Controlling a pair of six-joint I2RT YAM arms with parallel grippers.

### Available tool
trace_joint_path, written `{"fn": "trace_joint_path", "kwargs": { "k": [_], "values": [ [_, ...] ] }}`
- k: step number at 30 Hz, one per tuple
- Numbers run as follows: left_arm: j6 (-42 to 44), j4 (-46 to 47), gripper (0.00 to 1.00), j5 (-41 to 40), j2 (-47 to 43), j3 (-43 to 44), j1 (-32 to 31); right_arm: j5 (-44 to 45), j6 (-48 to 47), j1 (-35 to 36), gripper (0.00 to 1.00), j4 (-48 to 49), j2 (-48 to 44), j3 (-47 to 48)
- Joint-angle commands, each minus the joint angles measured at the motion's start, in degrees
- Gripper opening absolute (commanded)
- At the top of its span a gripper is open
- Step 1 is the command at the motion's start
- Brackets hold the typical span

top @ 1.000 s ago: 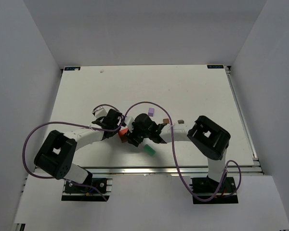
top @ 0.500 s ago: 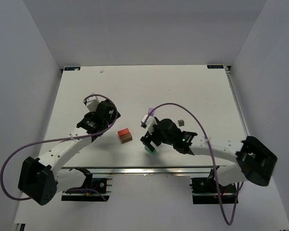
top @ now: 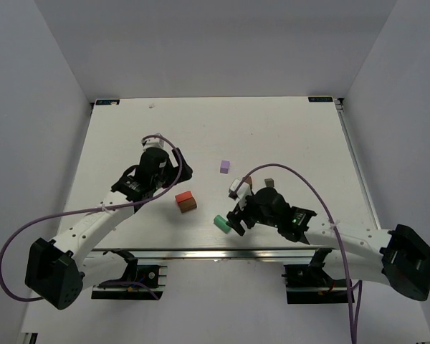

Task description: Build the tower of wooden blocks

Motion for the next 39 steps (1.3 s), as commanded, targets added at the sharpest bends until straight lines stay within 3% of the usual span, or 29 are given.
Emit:
{"fn": "trace_joint_path", "kwargs": {
  "k": [1, 7, 16, 19, 21, 27, 33, 39],
  "values": [
    [1.27, 1.46, 0.98, 3.95, -0.64, 0.00, -0.21, -7.59, 0.54, -0.02, 0.81, 2.25, 4.44, -1.01],
    [1.27, 1.90, 0.98, 5.97, -1.95, -2.11, -0.22, -10.05, 1.86, 0.16, 0.76, 6.11, 15.17, 1.54],
    [0.57, 1.81, 0.98, 8.26, -4.06, -4.84, -0.30, -6.72, 2.83, 2.62, 0.66, 12.79, 21.43, 0.40],
    [0.57, 0.76, 0.98, 8.00, -4.15, -4.66, -0.30, -5.14, 2.83, 3.41, 0.61, 13.59, 22.66, 0.40],
    [0.57, 0.41, 0.98, 8.26, -4.42, -4.75, -0.30, -3.91, 2.83, 3.93, 0.49, 13.59, 23.19, 0.40],
    [1.71, 2.34, 0.98, 14.32, -3.98, -4.93, -0.30, -2.06, 2.65, 4.11, 0.20, 14.11, 20.74, -0.22],
    [3.38, 5.32, 0.98, 24.77, -1.87, -4.57, -0.30, 1.88, -0.68, 4.11, 0.13, 20.70, 13.09, -2.15],
    [3.12, 15.50, 0.98, 39.27, -0.20, -6.33, -0.30, 3.40, -6.31, 3.59, 0.12, 27.82, 7.02, -3.47]
  ]
}}
